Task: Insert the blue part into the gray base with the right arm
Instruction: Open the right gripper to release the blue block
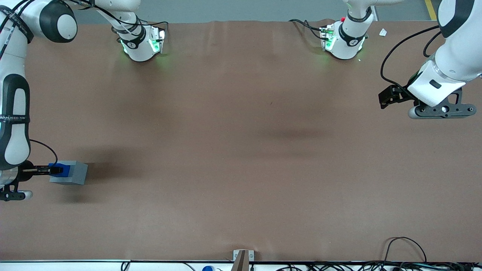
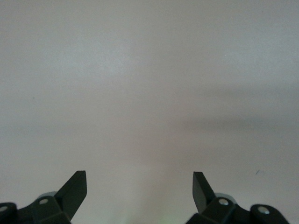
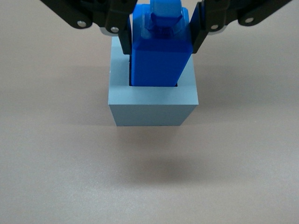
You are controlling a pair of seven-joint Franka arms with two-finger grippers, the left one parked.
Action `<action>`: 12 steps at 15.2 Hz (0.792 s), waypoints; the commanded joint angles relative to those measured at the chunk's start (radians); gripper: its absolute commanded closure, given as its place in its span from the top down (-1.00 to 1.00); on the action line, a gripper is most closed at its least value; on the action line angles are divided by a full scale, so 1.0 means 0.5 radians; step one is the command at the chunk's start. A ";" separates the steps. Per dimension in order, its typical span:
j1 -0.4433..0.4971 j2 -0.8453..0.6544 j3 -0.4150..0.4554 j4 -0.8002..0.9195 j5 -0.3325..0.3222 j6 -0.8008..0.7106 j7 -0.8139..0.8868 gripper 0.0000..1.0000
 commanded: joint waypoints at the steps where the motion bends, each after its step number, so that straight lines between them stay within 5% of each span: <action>1: -0.001 -0.004 0.014 0.022 -0.018 -0.019 0.027 1.00; 12: 0.137 -0.255 0.036 0.032 0.015 -0.418 0.334 1.00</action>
